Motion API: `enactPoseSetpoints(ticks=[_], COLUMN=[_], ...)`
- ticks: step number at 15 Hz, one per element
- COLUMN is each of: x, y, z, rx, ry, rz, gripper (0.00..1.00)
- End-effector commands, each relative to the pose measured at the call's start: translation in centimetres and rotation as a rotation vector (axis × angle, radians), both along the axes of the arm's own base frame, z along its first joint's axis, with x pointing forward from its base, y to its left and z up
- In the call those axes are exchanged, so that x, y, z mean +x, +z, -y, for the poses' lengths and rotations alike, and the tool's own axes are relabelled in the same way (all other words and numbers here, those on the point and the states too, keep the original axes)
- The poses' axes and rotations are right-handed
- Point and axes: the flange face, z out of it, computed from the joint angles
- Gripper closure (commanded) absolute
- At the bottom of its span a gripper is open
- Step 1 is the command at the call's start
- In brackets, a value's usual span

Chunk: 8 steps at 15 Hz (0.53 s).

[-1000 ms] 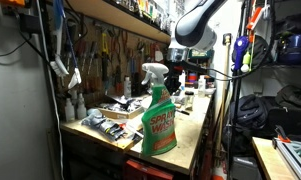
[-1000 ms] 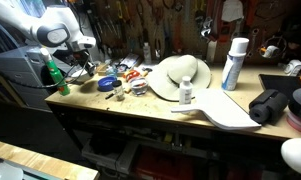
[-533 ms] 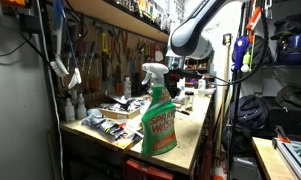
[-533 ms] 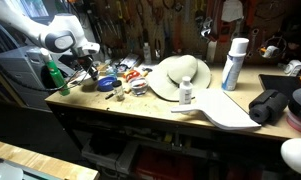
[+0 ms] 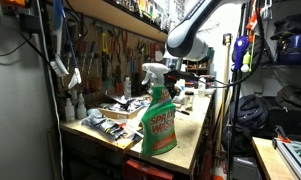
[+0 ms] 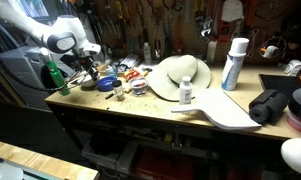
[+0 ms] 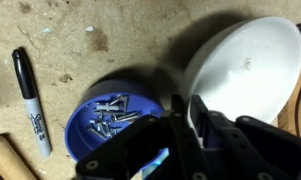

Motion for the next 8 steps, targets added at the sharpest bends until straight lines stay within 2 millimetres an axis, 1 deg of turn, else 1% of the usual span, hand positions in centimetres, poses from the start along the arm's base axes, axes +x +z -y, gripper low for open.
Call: enactPoseSetpoints(ticks=[1,3,5,6,7,8], x=[0.4,0.1,-0.4,-1.0,-1.6,-2.4], y=[0.0,0.4,1.7,3.2,4.5,6.2], z=[0.4,0.3,0.2,0.1,0.0,-0.1], rx=[0.008,0.006,-0.002,-0.009,-0.021,-0.041], ry=[-0.034,-0.031,-0.017,0.005,0.028,0.08], rz=[0.002,0.006,0.018,0.042,0.063,0.091], gripper=[0.51,0.38,0.23,0.14,0.07,0.01])
